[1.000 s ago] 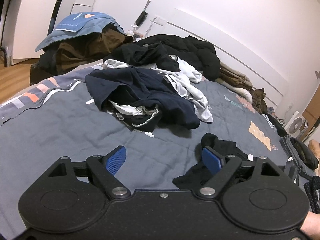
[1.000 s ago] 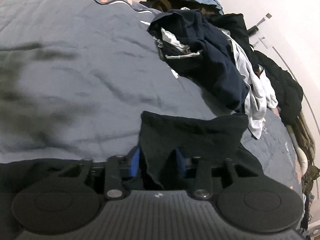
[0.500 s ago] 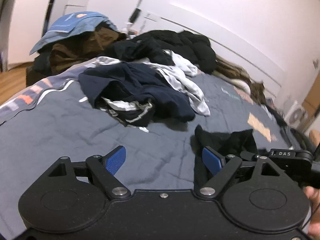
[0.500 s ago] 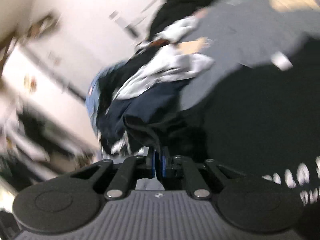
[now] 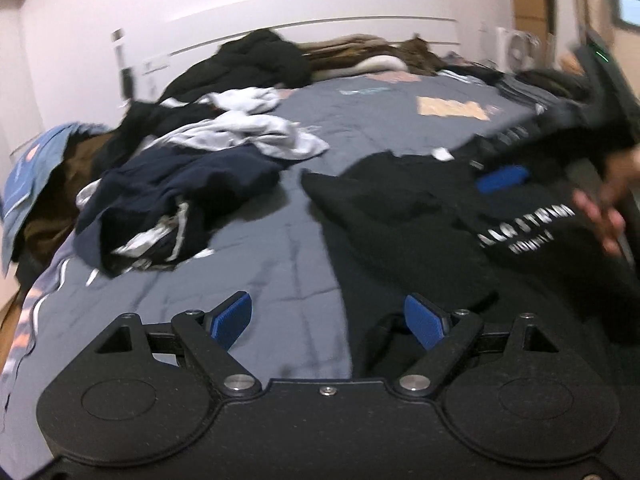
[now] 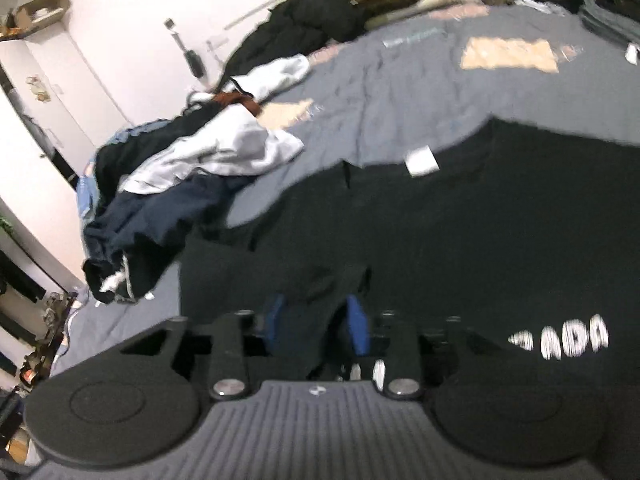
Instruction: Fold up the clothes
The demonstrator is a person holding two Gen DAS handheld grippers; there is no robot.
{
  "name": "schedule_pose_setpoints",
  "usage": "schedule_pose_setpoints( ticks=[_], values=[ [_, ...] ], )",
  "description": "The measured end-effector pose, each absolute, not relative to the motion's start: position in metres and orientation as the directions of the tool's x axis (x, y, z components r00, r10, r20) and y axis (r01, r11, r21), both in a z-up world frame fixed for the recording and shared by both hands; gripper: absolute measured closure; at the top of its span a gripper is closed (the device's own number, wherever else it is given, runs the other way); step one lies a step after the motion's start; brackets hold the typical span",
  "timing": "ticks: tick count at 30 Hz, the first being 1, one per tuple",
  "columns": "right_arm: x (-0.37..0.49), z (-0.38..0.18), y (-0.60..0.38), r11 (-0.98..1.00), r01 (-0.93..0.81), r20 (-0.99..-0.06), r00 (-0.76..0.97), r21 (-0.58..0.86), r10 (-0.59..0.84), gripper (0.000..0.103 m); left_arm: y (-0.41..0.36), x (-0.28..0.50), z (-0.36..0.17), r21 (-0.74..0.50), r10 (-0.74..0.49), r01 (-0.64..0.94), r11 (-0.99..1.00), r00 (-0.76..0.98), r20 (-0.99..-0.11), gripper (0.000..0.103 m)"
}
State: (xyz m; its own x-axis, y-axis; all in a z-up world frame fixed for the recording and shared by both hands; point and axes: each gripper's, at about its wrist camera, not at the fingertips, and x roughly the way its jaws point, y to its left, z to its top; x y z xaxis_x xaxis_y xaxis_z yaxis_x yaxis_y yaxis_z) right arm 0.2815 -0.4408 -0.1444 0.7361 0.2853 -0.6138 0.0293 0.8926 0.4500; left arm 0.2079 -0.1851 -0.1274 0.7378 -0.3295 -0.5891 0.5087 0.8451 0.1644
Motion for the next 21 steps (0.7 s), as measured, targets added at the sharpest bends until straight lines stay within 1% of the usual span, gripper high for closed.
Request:
schedule_pose_setpoints(
  ticks=[1,4,6,8,13,15,16,17,19,21],
  values=[
    [0.284,-0.142,-0.441,0.895,0.014,-0.61,0.736,0.446,0.292,0.055,-0.19,0.204,-0.13,0.186,-0.339,0.531,0.827,0.734,-0.588,0.02],
    [0.296,-0.131,-0.43,0.914,-0.045,-0.6,0.741,0.404,0.302,0.055,-0.203,0.196,-0.138,0.244,-0.352,0.586,0.773,0.716,-0.603,0.02],
    [0.309,-0.121,-0.417,0.919,-0.12,-0.592,0.733,0.375,0.336,0.055,-0.209,0.195,-0.144,0.257,-0.353,0.609,0.751,0.698,-0.624,0.02],
    [0.327,-0.112,-0.396,0.915,-0.222,-0.602,0.697,0.336,0.391,0.054,-0.211,0.195,-0.147,0.255,-0.359,0.62,0.742,0.689,-0.63,0.02],
    [0.366,-0.11,-0.343,0.9,-0.384,-0.649,0.636,0.204,0.418,0.053,-0.215,0.193,-0.155,0.31,-0.354,0.62,0.721,0.714,-0.604,0.021],
    [0.382,-0.115,-0.327,0.896,-0.407,-0.676,0.61,0.18,0.413,0.053,-0.219,0.191,-0.163,0.345,-0.341,0.625,0.7,0.717,-0.608,0.025],
    [0.39,-0.118,-0.321,0.894,-0.412,-0.69,0.596,0.175,0.41,0.053,-0.222,0.19,-0.167,0.369,-0.332,0.63,0.684,0.718,-0.612,0.029],
    [0.397,-0.122,-0.315,0.894,-0.415,-0.702,0.585,0.172,0.406,0.053,-0.225,0.189,-0.172,0.39,-0.324,0.635,0.667,0.719,-0.615,0.031],
    [0.408,-0.129,-0.306,0.893,-0.419,-0.721,0.566,0.165,0.4,0.053,-0.229,0.187,-0.18,0.434,-0.306,0.63,0.644,0.732,-0.608,0.031],
    [0.415,-0.135,-0.3,0.892,-0.421,-0.737,0.55,0.162,0.393,0.053,-0.232,0.187,-0.185,0.474,-0.288,0.604,0.64,0.761,-0.581,0.031]
  ],
)
